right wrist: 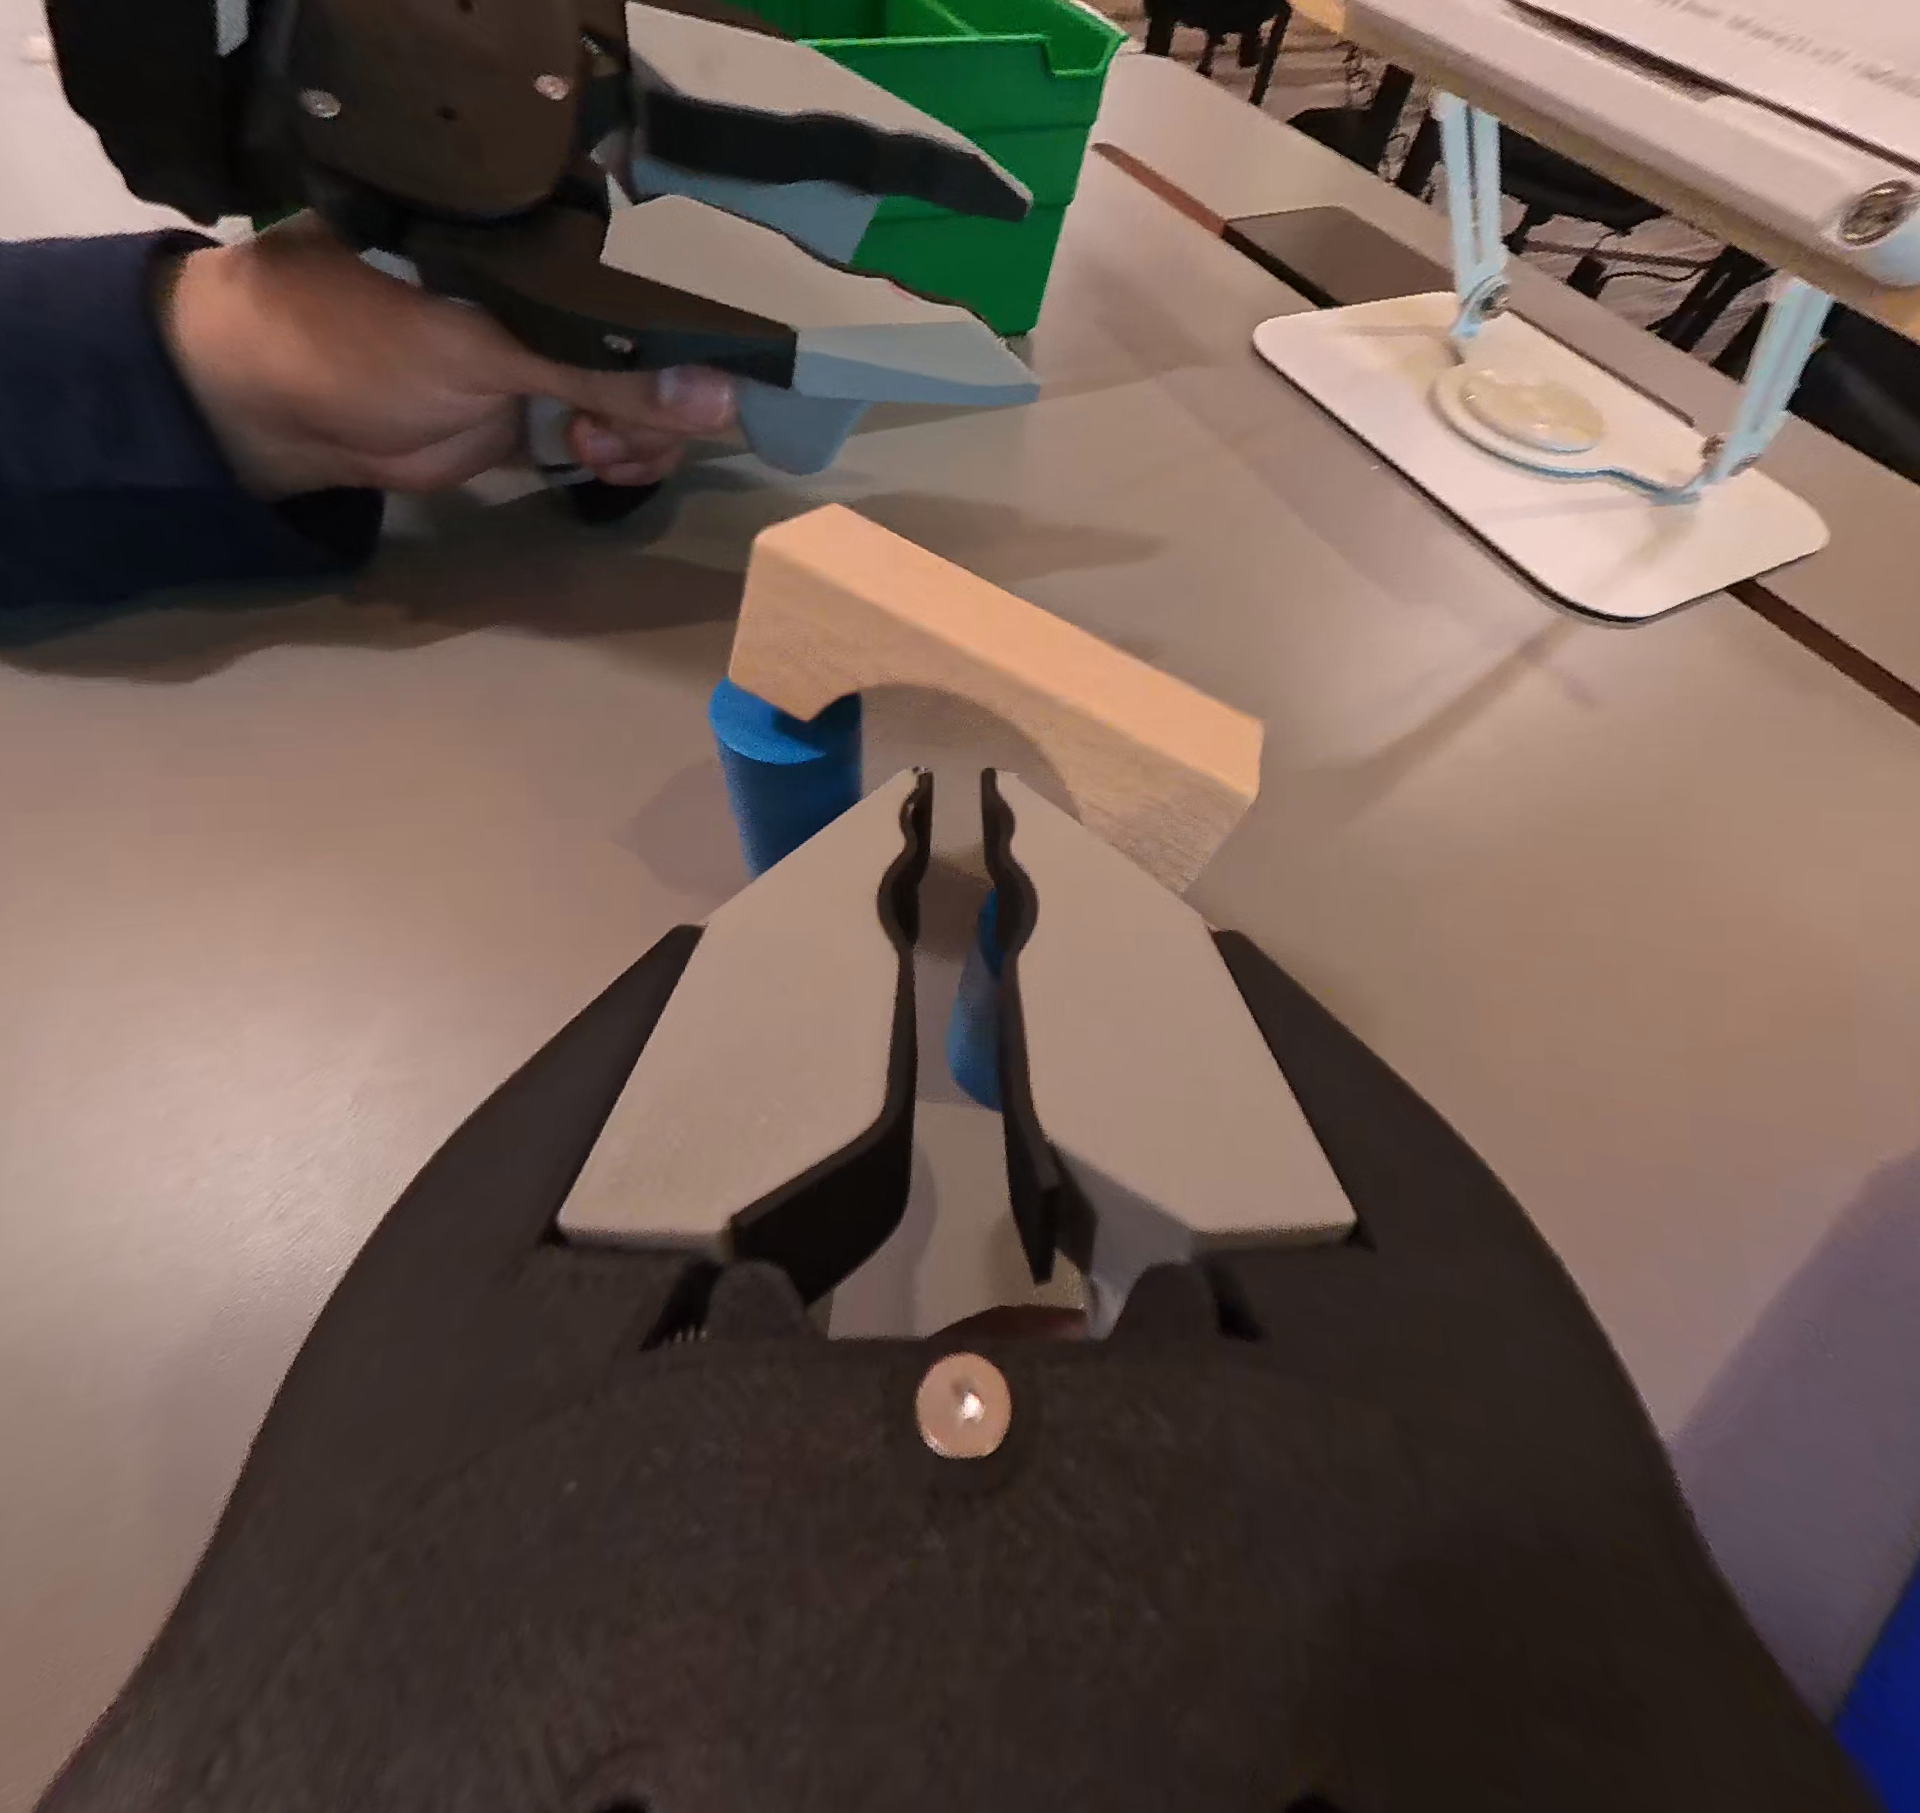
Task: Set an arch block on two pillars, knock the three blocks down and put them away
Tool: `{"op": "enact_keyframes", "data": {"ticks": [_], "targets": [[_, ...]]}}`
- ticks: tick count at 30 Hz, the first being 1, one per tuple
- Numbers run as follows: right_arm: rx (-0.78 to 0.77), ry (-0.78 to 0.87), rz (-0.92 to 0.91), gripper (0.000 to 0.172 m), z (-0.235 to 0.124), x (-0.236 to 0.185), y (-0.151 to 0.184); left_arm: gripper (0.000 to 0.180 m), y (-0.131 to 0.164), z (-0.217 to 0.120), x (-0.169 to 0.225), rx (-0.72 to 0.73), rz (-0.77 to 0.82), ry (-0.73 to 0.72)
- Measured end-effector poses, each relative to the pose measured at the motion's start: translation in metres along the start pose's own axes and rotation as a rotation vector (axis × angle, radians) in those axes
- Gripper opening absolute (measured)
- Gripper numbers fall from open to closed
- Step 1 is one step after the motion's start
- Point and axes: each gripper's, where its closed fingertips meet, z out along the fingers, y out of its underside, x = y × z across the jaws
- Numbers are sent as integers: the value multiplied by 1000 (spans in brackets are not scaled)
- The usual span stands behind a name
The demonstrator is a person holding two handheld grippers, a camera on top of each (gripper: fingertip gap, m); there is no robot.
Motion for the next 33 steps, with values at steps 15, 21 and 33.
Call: {"op": "enact_keyframes", "data": {"ticks": [15, 21, 33], "targets": [[73, -233, -50, 23, -7, -45, -14, 54, 0, 0, 3, -4, 9, 10], [35, -397, -102, 24, -4, -84, -7, 54, 1, 0, 6, -9, 27, 20], [-49, -37, 51, 19, 26, -19, 6, 53, 1, 1, 7, -12, 39, 17]]}}
